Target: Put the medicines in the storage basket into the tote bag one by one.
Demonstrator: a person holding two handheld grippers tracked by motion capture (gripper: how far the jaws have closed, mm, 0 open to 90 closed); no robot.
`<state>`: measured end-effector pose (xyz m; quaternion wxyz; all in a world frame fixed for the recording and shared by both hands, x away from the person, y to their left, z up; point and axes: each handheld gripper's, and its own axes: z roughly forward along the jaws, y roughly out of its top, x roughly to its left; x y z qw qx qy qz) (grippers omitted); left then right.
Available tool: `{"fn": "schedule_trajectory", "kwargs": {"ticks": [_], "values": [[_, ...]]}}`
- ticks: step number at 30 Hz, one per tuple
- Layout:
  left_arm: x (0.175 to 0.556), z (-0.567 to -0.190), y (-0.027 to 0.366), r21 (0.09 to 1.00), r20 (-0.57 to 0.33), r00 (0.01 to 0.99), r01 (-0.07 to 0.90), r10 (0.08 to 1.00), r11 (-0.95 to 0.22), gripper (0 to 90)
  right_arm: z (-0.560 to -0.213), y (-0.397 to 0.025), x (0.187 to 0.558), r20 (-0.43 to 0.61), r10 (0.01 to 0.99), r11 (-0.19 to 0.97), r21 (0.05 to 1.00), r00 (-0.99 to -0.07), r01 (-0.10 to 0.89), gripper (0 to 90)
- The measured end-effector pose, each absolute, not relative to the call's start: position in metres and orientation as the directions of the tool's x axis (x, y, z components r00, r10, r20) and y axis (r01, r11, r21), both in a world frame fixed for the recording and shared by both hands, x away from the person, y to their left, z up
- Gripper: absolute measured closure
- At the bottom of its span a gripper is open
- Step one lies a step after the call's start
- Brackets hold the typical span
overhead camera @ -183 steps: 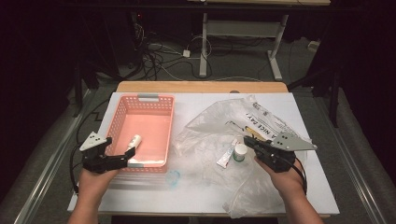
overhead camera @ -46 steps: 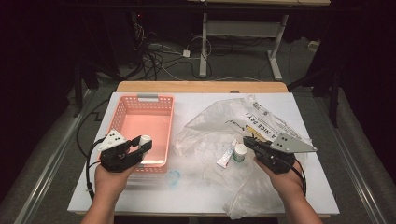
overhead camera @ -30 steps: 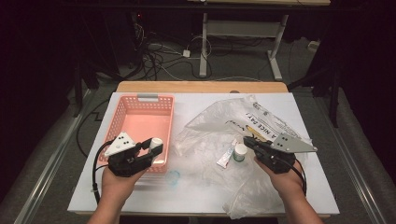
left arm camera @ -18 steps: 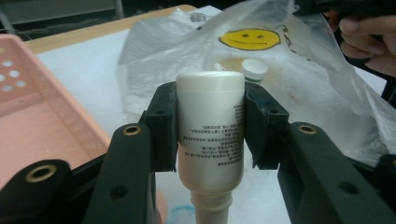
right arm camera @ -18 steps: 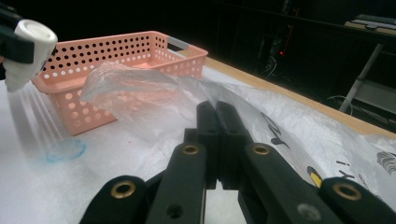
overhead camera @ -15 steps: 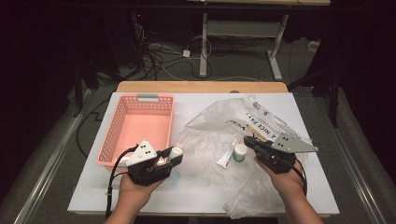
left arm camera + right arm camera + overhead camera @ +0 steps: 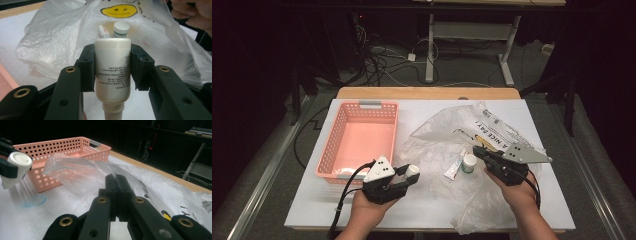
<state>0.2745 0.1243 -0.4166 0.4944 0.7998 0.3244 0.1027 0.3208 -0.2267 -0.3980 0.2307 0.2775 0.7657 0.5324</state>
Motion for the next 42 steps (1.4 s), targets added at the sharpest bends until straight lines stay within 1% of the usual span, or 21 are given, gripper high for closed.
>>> {"fn": "schedule_trajectory", "kwargs": {"ticks": [13,20,26,34,42], "values": [[0.276,-0.425,0.109,0.849,-0.140,0.778,0.413,0.612,-0.330,57.9,-0.396,-0.226,0.320,-0.066,0.671,0.280,0.945,-0.739,0.169,90.0],[0.280,-0.429,0.094,0.849,-0.130,0.783,0.405,0.608,-0.339,57.9,-0.395,-0.225,0.320,-0.066,0.671,0.277,0.946,-0.739,0.168,90.0],[0.290,-0.428,0.079,0.849,-0.114,0.784,0.396,0.611,-0.349,57.9,-0.394,-0.224,0.319,-0.069,0.671,0.277,0.947,-0.739,0.163,90.0],[0.308,-0.432,0.060,0.848,-0.114,0.783,0.398,0.612,-0.350,57.9,-0.393,-0.225,0.320,-0.061,0.674,0.266,0.950,-0.736,0.164,90.0],[0.320,-0.440,0.049,0.848,-0.109,0.771,0.401,0.627,-0.347,57.9,-0.393,-0.224,0.322,-0.065,0.675,0.267,0.950,-0.735,0.161,90.0]]}}
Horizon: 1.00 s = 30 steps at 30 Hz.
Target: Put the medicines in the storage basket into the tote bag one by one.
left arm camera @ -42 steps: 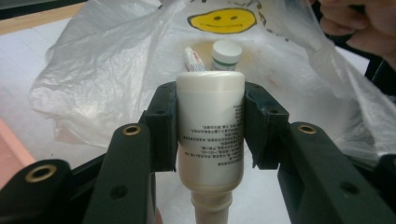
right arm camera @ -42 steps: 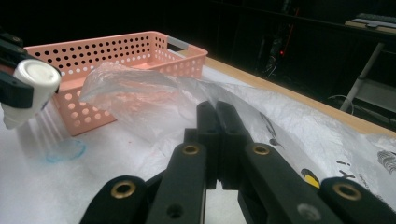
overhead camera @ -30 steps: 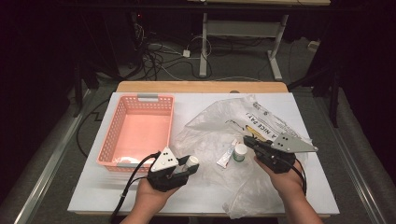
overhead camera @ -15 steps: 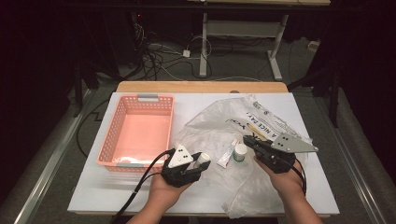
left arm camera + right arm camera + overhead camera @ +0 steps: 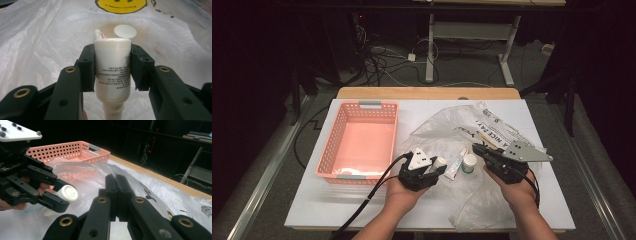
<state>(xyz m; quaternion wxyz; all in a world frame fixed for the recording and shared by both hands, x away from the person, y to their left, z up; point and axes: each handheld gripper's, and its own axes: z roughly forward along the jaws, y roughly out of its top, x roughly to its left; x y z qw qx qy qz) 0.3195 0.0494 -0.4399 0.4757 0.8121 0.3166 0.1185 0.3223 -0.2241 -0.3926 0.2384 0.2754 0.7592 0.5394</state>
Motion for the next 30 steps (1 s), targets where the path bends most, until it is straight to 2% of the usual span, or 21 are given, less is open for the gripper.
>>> {"fn": "schedule_trajectory", "kwargs": {"ticks": [25,30], "values": [[0.383,-0.464,-0.008,0.813,-0.083,0.741,0.437,0.666,-0.385,57.7,-0.390,-0.229,0.328,-0.029,0.683,0.218,0.962,-0.730,0.166,90.0],[0.390,-0.468,-0.016,0.820,-0.101,0.730,0.446,0.676,-0.359,57.7,-0.390,-0.231,0.329,-0.019,0.685,0.207,0.963,-0.728,0.170,90.0]]}}
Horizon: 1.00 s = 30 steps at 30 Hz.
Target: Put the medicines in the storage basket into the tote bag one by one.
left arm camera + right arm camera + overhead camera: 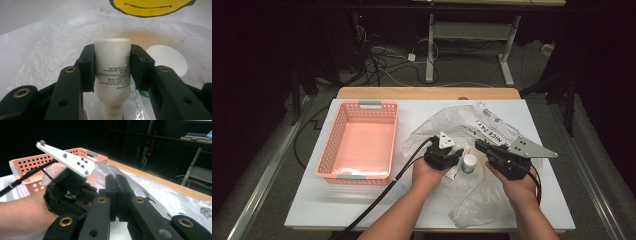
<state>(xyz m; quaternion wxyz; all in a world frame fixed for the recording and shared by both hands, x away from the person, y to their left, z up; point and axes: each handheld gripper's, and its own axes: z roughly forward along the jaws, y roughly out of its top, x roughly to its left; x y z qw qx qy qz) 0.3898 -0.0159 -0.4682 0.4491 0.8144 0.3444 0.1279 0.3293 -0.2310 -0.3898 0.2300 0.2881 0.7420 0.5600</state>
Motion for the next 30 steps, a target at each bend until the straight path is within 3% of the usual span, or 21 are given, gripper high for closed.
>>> {"fn": "schedule_trajectory", "kwargs": {"ticks": [15,19,30], "values": [[0.401,-0.479,-0.024,0.811,-0.106,0.718,0.463,0.688,-0.358,57.1,-0.393,-0.230,0.328,-0.018,0.682,0.216,0.960,-0.731,0.178,90.0],[0.401,-0.474,-0.022,0.814,-0.122,0.713,0.470,0.690,-0.342,46.7,-0.393,-0.230,0.328,-0.019,0.680,0.218,0.960,-0.733,0.178,90.0],[0.361,-0.455,-0.004,0.839,-0.082,0.763,0.401,0.641,-0.369,45.2,-0.391,-0.232,0.325,-0.033,0.681,0.226,0.959,-0.731,0.168,90.0]]}}
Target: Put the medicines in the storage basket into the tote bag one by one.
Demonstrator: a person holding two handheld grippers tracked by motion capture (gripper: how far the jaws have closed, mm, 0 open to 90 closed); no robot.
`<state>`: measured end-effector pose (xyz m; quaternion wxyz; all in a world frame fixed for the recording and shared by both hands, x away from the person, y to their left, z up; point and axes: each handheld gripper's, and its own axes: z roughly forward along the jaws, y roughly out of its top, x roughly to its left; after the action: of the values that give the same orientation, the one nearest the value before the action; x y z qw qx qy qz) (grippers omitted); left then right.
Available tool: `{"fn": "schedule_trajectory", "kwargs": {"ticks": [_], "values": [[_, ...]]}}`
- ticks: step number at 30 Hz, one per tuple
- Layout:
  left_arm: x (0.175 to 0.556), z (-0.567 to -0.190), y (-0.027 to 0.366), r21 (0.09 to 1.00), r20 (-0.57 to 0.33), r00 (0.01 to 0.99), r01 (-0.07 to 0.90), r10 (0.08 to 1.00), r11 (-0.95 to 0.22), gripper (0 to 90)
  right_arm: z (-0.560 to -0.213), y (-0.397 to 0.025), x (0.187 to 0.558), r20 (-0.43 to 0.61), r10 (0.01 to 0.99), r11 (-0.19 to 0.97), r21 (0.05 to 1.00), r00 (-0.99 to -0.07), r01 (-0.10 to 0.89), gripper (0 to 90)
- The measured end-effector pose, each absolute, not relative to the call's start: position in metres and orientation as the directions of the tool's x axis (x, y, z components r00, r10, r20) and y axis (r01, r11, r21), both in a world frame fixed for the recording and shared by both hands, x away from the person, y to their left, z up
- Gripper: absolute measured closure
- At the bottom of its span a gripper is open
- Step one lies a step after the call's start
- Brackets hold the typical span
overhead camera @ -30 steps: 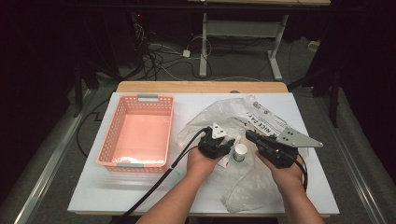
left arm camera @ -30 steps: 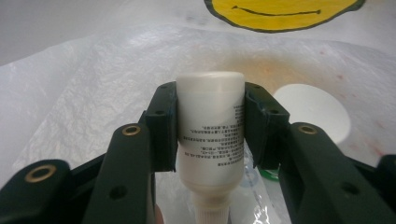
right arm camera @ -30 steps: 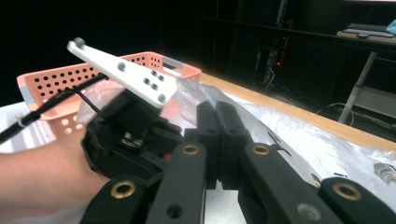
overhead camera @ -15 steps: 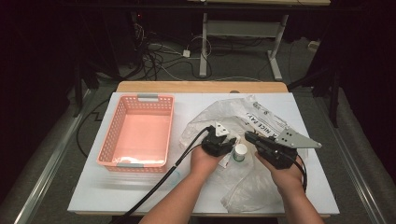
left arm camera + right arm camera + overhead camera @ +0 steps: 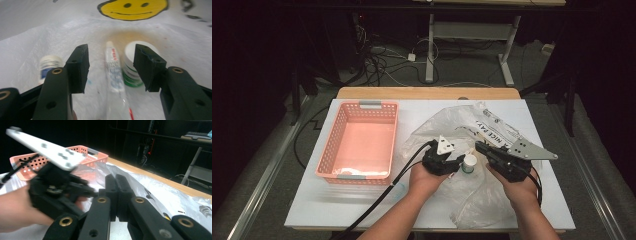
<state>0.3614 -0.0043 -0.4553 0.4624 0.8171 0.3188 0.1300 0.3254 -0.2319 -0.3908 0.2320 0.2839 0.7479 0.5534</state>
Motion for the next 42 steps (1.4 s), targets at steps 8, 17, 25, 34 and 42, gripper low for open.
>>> {"fn": "schedule_trajectory", "kwargs": {"ticks": [8,17,25,34,42], "values": [[0.318,-0.457,0.024,0.843,-0.077,0.796,0.374,0.601,-0.387,45.1,-0.392,-0.233,0.325,-0.039,0.684,0.236,0.957,-0.728,0.171,90.0],[0.281,-0.471,0.057,0.814,-0.081,0.798,0.398,0.597,-0.423,45.1,-0.394,-0.229,0.322,-0.048,0.680,0.255,0.951,-0.732,0.174,90.0],[0.278,-0.482,0.072,0.790,-0.108,0.780,0.444,0.617,-0.423,41.2,-0.393,-0.232,0.321,-0.051,0.682,0.258,0.950,-0.729,0.175,90.0],[0.286,-0.489,0.067,0.752,-0.118,0.762,0.487,0.637,-0.444,38.2,-0.383,-0.261,0.319,-0.036,0.737,0.201,0.965,-0.675,0.168,90.0],[0.313,-0.492,0.048,0.667,-0.153,0.712,0.586,0.685,-0.460,13.5,-0.382,-0.278,0.314,-0.019,0.766,0.175,0.968,-0.642,0.180,90.0]]}}
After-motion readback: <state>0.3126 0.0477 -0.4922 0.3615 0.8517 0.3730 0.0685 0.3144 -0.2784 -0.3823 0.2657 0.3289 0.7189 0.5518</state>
